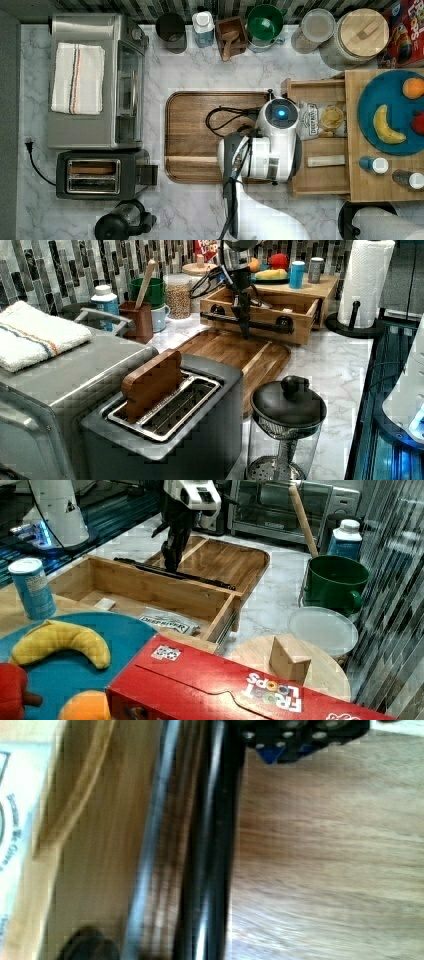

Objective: Close the drawer.

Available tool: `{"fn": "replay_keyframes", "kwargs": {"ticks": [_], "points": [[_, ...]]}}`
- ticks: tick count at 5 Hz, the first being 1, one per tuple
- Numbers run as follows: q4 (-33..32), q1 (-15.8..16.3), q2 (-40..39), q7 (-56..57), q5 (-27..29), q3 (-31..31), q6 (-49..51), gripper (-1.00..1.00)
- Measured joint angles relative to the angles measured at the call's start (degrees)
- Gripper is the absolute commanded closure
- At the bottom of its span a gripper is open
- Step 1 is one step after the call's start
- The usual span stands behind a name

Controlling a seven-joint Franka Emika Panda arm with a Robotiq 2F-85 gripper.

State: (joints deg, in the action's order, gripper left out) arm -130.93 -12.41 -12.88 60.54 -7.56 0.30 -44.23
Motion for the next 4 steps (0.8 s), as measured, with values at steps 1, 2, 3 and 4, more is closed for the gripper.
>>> {"fn": "replay_keyframes", "kwargs": {"ticks": [1, 2, 3, 4], "points": [[0.1, -0.5, -0.1, 0.0, 0.3, 1.9, -2.7, 1.0], [0.1, -2.0, -0.3, 3.0, 3.3, 2.6, -6.0, 1.0], [1.3, -5.8, -1.6, 12.8, 9.4, 1.7, -7.1, 1.0], [4.8, -9.0, -4.0, 21.0, 10.0, 1.7, -6.6, 1.0]]}}
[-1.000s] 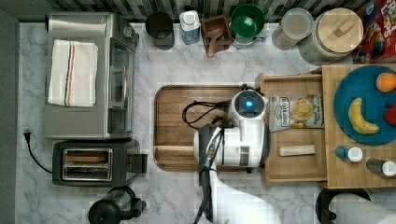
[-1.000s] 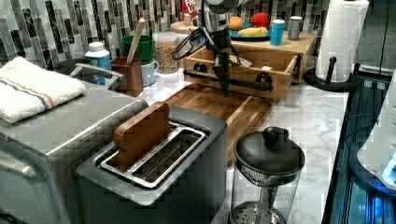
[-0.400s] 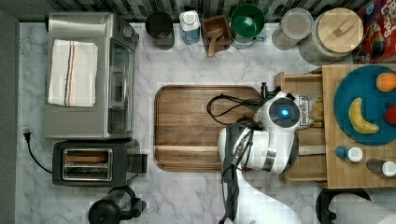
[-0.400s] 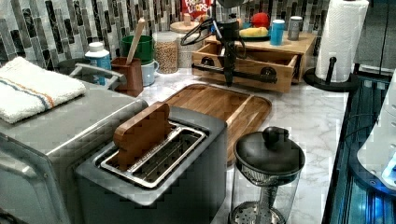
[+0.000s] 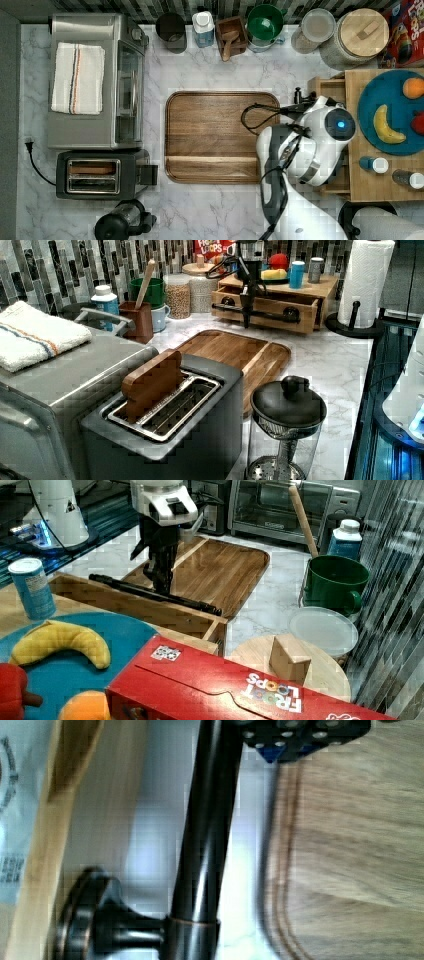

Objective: Close the drawer.

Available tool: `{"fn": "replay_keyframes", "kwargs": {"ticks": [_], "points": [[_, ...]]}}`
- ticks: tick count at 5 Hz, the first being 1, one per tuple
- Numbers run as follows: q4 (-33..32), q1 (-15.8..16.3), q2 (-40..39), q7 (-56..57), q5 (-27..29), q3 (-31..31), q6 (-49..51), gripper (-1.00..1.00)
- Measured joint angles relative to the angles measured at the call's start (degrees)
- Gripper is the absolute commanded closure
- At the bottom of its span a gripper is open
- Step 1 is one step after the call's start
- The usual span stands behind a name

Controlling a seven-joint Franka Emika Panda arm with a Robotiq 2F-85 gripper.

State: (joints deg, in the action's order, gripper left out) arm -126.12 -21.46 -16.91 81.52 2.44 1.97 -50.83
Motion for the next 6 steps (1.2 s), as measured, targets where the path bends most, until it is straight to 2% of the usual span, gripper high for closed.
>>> {"fn": "replay_keyframes", "kwargs": {"ticks": [2, 3, 5, 6], "points": [[7.3, -6.8, -4.8, 1.3, 2.9, 0.0, 0.7, 1.0], [7.9, -7.7, -5.2, 1.3, 2.8, -0.3, 0.8, 1.0], [7.8, -6.0, -5.2, 1.2, 1.6, 1.1, 0.6, 1.0], [7.7, -5.4, -5.2, 1.1, -1.4, 1.2, 0.6, 1.0]]}}
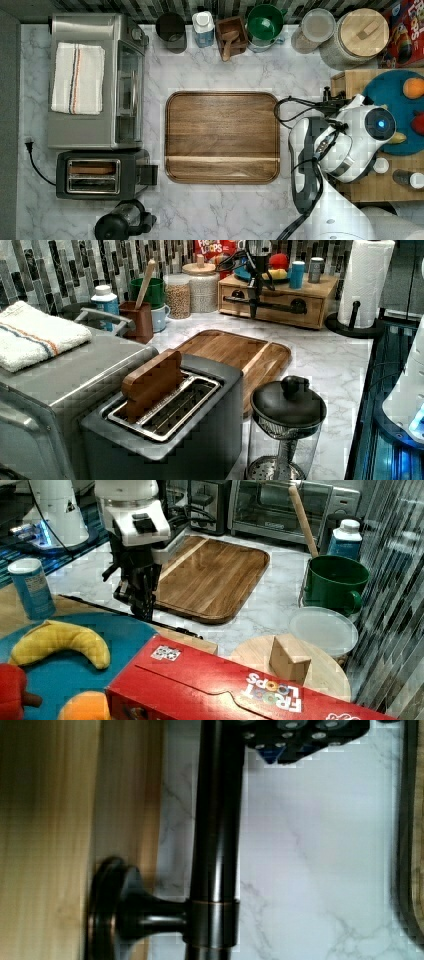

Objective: Close the drawer.

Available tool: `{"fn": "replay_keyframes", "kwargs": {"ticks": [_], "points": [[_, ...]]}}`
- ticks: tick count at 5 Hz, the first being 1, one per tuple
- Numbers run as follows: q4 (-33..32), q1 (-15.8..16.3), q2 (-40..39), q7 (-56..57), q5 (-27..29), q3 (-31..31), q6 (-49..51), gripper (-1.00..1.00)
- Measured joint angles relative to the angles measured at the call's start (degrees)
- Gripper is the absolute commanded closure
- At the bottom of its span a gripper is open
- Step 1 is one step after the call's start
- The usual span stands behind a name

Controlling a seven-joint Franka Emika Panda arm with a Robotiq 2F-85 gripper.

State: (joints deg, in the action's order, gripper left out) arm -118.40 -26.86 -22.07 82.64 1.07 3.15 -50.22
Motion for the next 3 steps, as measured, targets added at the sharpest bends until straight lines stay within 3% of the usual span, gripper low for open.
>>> {"fn": "replay_keyframes", "kwargs": {"ticks": [3], "points": [[0.0, 0.0, 0.0, -0.2, -0.5, 0.0, -0.3, 1.0]]}}
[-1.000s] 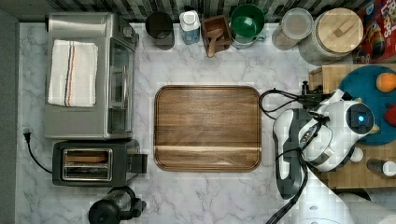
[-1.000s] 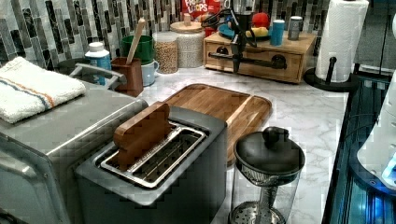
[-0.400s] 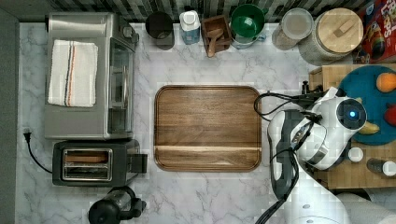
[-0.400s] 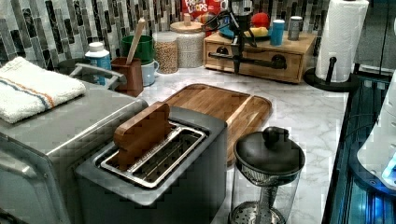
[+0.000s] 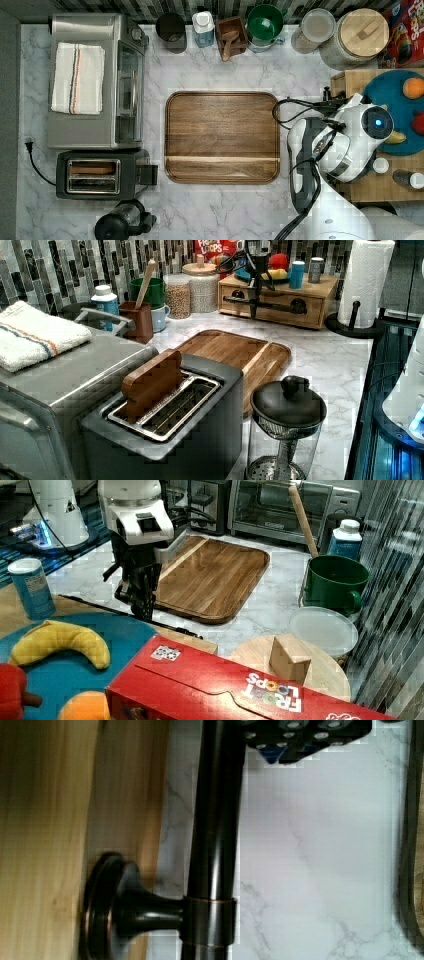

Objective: Close the drawer.

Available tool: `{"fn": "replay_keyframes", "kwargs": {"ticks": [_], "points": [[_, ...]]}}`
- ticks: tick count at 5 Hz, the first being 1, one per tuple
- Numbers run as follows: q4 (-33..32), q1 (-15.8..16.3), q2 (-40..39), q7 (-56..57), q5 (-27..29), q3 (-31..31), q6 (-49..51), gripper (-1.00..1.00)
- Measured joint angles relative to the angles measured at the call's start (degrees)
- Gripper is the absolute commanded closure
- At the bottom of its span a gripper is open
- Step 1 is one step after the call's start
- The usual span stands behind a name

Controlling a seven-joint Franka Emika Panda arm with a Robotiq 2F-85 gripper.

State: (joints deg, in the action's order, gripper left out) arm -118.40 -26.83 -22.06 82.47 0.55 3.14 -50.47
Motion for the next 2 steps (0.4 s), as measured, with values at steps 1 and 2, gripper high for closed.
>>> {"fn": "replay_keyframes", "kwargs": {"ticks": [1, 2], "points": [[0.0, 0.0, 0.0, -0.2, 0.1, 0.0, 0.0, 1.0], [0.0, 0.0, 0.1, -0.3, 0.1, 0.0, 0.1, 1.0]]}}
